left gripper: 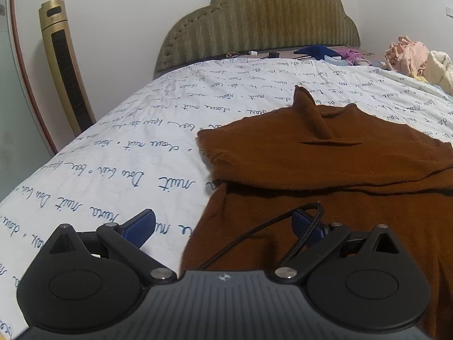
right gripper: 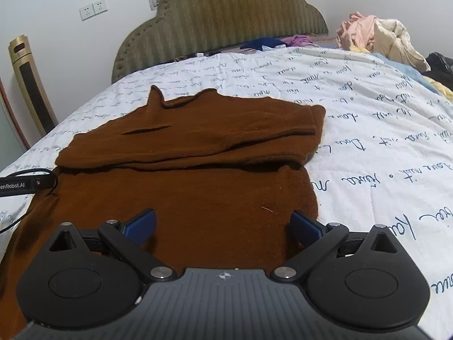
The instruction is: Fold small clothes
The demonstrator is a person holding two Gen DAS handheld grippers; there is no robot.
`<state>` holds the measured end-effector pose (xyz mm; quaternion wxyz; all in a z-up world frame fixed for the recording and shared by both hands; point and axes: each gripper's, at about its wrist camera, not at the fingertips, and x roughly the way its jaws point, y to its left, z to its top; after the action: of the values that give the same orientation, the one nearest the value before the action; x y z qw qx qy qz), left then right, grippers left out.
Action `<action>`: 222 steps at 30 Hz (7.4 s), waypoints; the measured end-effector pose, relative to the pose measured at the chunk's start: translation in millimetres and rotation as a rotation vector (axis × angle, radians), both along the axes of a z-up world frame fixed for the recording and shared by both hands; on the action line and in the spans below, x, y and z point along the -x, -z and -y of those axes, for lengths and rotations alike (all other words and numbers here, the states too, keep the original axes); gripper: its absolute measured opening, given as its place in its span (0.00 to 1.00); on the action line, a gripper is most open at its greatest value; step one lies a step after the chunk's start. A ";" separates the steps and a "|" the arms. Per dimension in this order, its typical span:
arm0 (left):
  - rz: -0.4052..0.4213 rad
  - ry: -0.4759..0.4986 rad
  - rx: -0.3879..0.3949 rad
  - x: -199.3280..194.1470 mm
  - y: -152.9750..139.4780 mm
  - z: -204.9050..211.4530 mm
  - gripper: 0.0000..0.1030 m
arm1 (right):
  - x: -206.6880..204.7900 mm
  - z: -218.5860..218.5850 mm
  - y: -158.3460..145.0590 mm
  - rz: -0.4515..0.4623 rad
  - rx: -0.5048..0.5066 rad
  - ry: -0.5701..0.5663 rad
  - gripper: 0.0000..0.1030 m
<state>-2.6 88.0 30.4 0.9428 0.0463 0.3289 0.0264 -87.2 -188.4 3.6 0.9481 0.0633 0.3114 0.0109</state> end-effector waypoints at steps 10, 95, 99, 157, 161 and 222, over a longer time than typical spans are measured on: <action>0.033 -0.044 0.027 25.0 -23.3 -39.0 1.00 | 20.9 -7.1 -6.9 0.017 0.002 -0.033 0.97; 0.173 -0.232 0.023 41.8 -58.3 -34.3 1.00 | -58.1 -27.4 35.4 -0.026 0.166 -0.041 1.00; 0.167 -0.183 0.121 42.9 -57.1 -39.0 1.00 | -58.2 -27.2 35.4 -0.026 0.166 -0.041 1.00; -0.096 -0.118 0.201 -27.7 -37.6 37.6 1.00 | -57.9 -27.4 35.4 -0.026 0.166 -0.041 1.00; -0.150 -0.179 0.208 -18.7 -13.0 9.0 1.00 | -57.9 -27.5 35.4 -0.026 0.166 -0.041 1.00; -0.083 0.076 -0.037 51.6 11.4 3.3 1.00 | -58.2 -28.0 31.8 -0.044 0.167 -0.063 1.00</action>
<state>-54.2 84.7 19.0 0.9277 0.0771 0.3653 -0.0053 -29.1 -160.4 -28.2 0.9422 -0.0258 0.3339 0.0132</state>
